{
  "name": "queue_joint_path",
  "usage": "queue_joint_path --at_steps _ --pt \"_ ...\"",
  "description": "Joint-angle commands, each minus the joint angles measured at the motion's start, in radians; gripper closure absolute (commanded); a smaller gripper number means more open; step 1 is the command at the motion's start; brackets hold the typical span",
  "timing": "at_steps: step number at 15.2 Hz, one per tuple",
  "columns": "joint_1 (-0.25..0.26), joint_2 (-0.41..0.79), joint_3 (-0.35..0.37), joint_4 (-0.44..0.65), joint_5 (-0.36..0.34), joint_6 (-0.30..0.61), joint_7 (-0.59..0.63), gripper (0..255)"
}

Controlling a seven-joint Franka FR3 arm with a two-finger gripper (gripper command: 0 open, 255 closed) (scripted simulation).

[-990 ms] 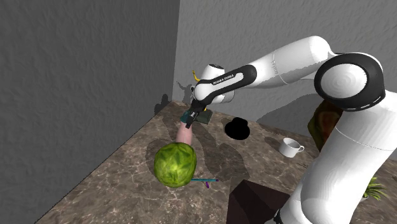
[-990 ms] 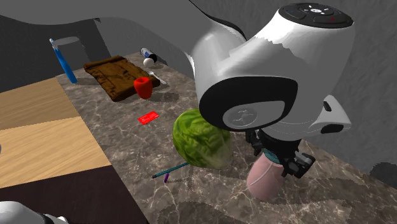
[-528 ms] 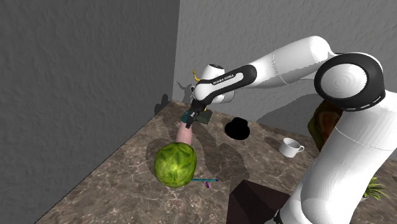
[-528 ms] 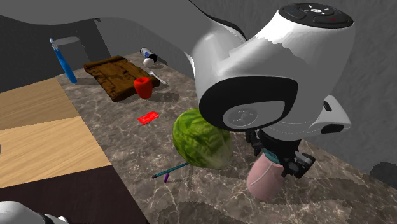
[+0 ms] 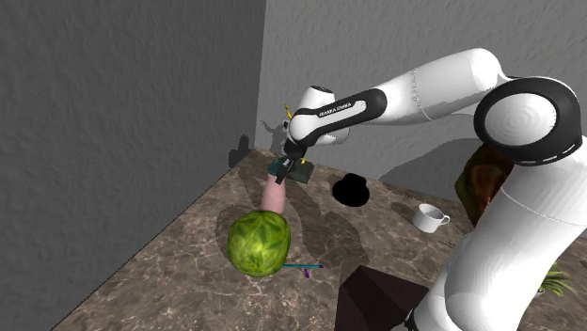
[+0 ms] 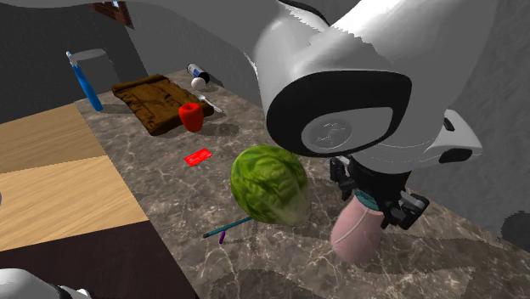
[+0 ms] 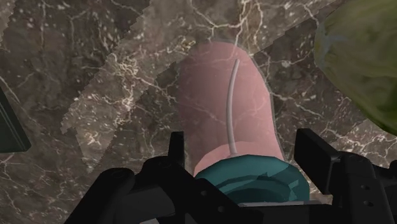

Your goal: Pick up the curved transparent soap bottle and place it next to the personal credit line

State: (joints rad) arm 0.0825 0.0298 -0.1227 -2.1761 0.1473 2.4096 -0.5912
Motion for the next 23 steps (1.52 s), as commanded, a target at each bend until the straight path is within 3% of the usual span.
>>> queue_joint_path --at_steps 1,23 --pt "0.0 -0.013 0.0 0.016 -0.007 -0.028 0.007 255" --pt "-0.002 -0.102 -0.001 0.215 -0.047 -0.313 0.054 255"
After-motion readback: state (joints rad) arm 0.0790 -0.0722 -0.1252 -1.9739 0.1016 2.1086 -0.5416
